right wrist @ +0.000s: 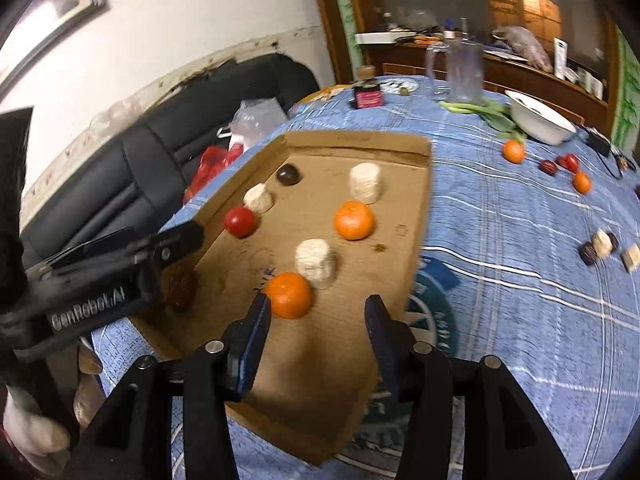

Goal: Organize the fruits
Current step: 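Withdraw both grippers from the box back toward the fruit row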

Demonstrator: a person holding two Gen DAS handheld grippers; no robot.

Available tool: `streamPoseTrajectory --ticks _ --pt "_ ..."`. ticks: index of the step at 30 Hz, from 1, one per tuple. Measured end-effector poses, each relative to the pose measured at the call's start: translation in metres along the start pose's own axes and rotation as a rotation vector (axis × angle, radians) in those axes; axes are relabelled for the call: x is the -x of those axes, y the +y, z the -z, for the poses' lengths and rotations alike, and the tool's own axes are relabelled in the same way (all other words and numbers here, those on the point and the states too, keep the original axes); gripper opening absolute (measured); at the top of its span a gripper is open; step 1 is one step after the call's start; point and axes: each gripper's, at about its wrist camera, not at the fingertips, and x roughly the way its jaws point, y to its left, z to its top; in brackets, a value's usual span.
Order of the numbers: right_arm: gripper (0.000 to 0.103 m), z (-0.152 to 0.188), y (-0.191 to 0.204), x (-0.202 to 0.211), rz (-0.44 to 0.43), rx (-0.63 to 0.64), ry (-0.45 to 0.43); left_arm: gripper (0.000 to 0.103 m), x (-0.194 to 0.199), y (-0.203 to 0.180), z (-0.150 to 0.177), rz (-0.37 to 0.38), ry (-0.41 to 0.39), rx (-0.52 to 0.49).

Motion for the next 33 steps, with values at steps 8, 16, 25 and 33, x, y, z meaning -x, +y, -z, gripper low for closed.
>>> streamPoseTrajectory --ticks 8,16,25,33 --pt "0.057 0.009 -0.033 0.022 0.02 -0.087 -0.043 0.089 0.038 -0.041 0.003 0.01 -0.085 -0.107" --pt "0.057 0.017 -0.057 0.034 0.028 -0.158 -0.045 0.089 0.045 -0.059 0.001 0.0 -0.082 -0.133" --pt "0.057 0.023 -0.076 0.045 0.032 -0.215 -0.053 0.089 0.053 -0.08 0.003 -0.015 -0.089 -0.167" --pt "0.057 0.028 -0.09 0.05 0.023 -0.25 -0.072 0.089 0.057 -0.098 0.007 -0.03 -0.111 -0.21"
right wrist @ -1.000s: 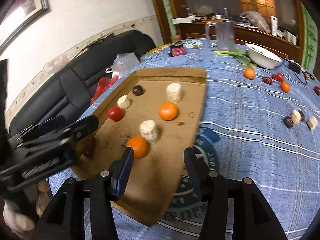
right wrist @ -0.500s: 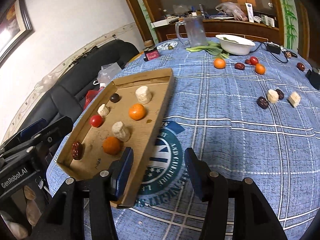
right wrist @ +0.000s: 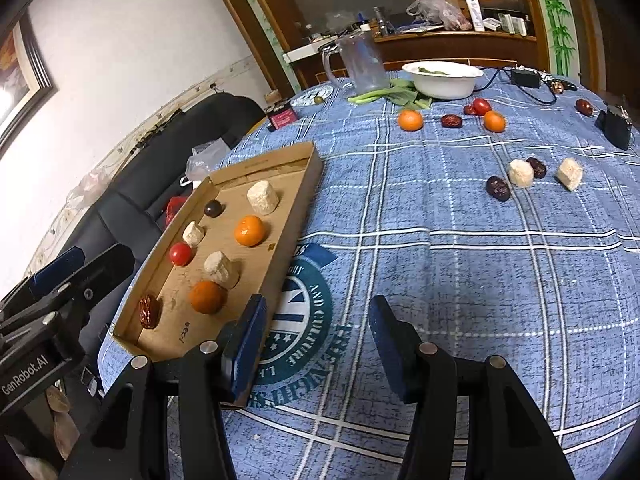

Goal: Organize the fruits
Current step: 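Withdraw both grippers from the box back toward the fruit row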

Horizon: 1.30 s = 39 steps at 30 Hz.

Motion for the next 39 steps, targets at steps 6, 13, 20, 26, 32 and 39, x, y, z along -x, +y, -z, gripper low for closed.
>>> streamPoseTrajectory --ticks 6,13,20,26,32,39 --pt "0.057 0.001 -0.017 0.006 0.001 -0.031 -0.016 0.089 0.003 -0.016 0.001 0.003 -0.012 -0.03" --pt "0.057 0.001 -0.038 0.017 0.004 -0.067 -0.037 0.089 0.006 -0.035 -0.004 -0.004 -0.014 -0.069" --pt "0.057 -0.001 -0.06 0.027 0.019 -0.102 -0.054 0.089 0.007 -0.053 -0.005 0.013 -0.006 -0.095" --pt "0.057 -0.004 -0.078 0.039 0.037 -0.104 -0.071 0.089 0.0 -0.066 -0.012 0.08 0.023 -0.093" --pt "0.057 -0.018 -0.12 0.062 0.138 -0.126 -0.093 0.089 -0.014 -0.083 -0.026 0.2 0.042 -0.087" --pt "0.057 -0.048 -0.172 0.067 0.266 -0.13 -0.072 0.089 -0.049 -0.124 -0.033 0.338 0.098 -0.113"
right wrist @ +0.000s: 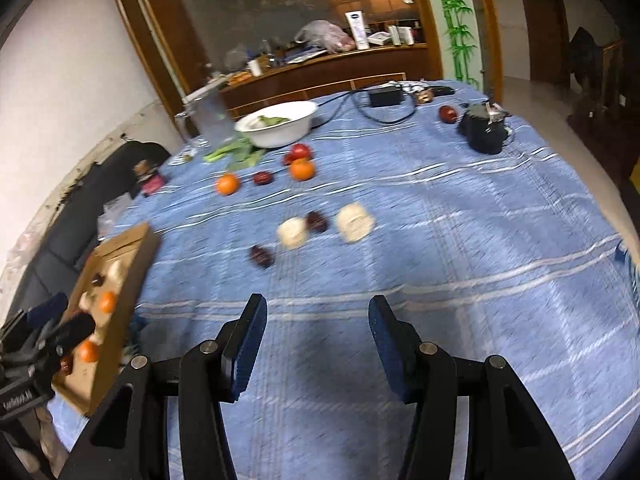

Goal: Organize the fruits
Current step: 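Withdraw both grippers from the box back toward the fruit row, then grasp a small dark date with the left gripper while the right grasps a beige cylindrical cake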

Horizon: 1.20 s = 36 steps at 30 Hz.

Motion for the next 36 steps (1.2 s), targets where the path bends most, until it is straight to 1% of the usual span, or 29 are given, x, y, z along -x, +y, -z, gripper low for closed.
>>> streamPoseTrajectory --ticks 3,7,9,12,16,20,24,25,26,28,29,30,31,32,33,34,36 --pt "0.056 -0.017 -0.012 -0.019 0.045 0.007 0.021 0.089 -0.024 -0.008 -0.008 0.049 0.031 0.007" --pt "0.056 -0.036 -0.026 -0.049 0.032 -0.028 0.057 0.089 -0.057 -0.016 -0.02 0.091 0.065 0.009" --pt "0.056 -0.043 -0.029 -0.061 0.022 -0.043 0.065 0.089 -0.073 -0.021 -0.025 0.091 0.087 0.01" --pt "0.056 -0.052 -0.029 -0.077 0.01 -0.043 0.072 0.088 -0.095 -0.026 -0.03 0.118 0.11 0.016" --pt "0.056 -0.055 -0.022 -0.089 0.005 -0.011 0.066 0.076 -0.123 -0.035 -0.035 0.146 0.131 0.022" --pt "0.056 -0.054 -0.018 -0.094 0.005 0.016 0.052 0.073 -0.14 -0.05 -0.037 0.171 0.129 -0.008" --pt "0.056 -0.053 -0.021 -0.1 0.004 0.018 0.063 0.069 -0.154 -0.063 -0.039 0.164 0.142 -0.055" --pt "0.055 -0.053 -0.021 -0.101 0.003 0.019 0.065 0.064 -0.158 -0.065 -0.039 0.171 0.154 -0.063" --pt "0.053 -0.052 -0.021 -0.102 0.0 0.019 0.068 0.062 -0.16 -0.068 -0.039 0.164 0.152 -0.075" --pt "0.051 -0.052 -0.02 -0.104 -0.006 0.023 0.073 0.055 -0.16 -0.072 -0.038 0.147 0.144 -0.097" --pt "0.051 -0.051 -0.019 -0.106 -0.004 0.028 0.076 0.047 -0.16 -0.072 -0.037 0.137 0.139 -0.103" --pt "0.05 -0.051 -0.018 -0.107 -0.005 0.031 0.078 0.042 -0.159 -0.073 -0.037 0.127 0.133 -0.106" --pt "0.048 -0.051 -0.018 -0.108 -0.002 0.034 0.079 0.03 -0.158 -0.072 -0.036 0.129 0.127 -0.105" --pt "0.045 -0.051 -0.017 -0.108 0.004 0.038 0.078 0.026 -0.158 -0.071 -0.036 0.136 0.125 -0.101" --pt "0.042 -0.05 -0.017 -0.109 0.011 0.042 0.076 0.026 -0.157 -0.07 -0.036 0.138 0.124 -0.098" --pt "0.037 -0.05 -0.018 -0.109 0.014 0.042 0.074 0.026 -0.157 -0.07 -0.036 0.139 0.122 -0.096" --pt "0.037 -0.05 -0.02 -0.109 0.007 0.033 0.071 0.025 -0.156 -0.07 -0.036 0.136 0.119 -0.103"
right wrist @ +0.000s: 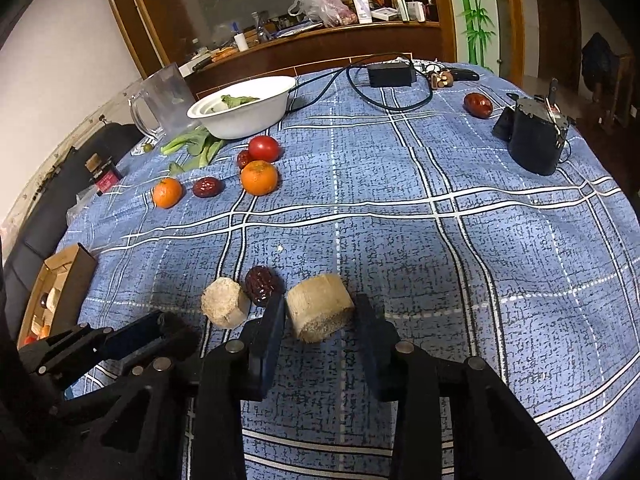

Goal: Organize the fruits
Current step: 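Grasp a small dark date with the left gripper while the right grasps a beige cylindrical cake, then carry the date and cake into the cardboard box and open both grippers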

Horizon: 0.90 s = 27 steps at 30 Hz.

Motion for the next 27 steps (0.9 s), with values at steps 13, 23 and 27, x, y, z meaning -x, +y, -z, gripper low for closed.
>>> streamPoseTrajectory --ticks 13,23,27 --pt "0.036 0.002 -0.004 0.015 -0.012 -0.026 -0.053 0.026 0.055 0.014 0.012 0.015 -0.072 0.049" --pt "0.037 0.012 0.02 0.03 -0.034 -0.001 -0.07 0.026 0.123 0.058 0.051 -0.017 -0.126 0.158" --pt "0.037 0.023 0.044 0.048 -0.076 0.024 -0.083 0.026 0.152 0.086 0.071 -0.059 -0.156 0.209"
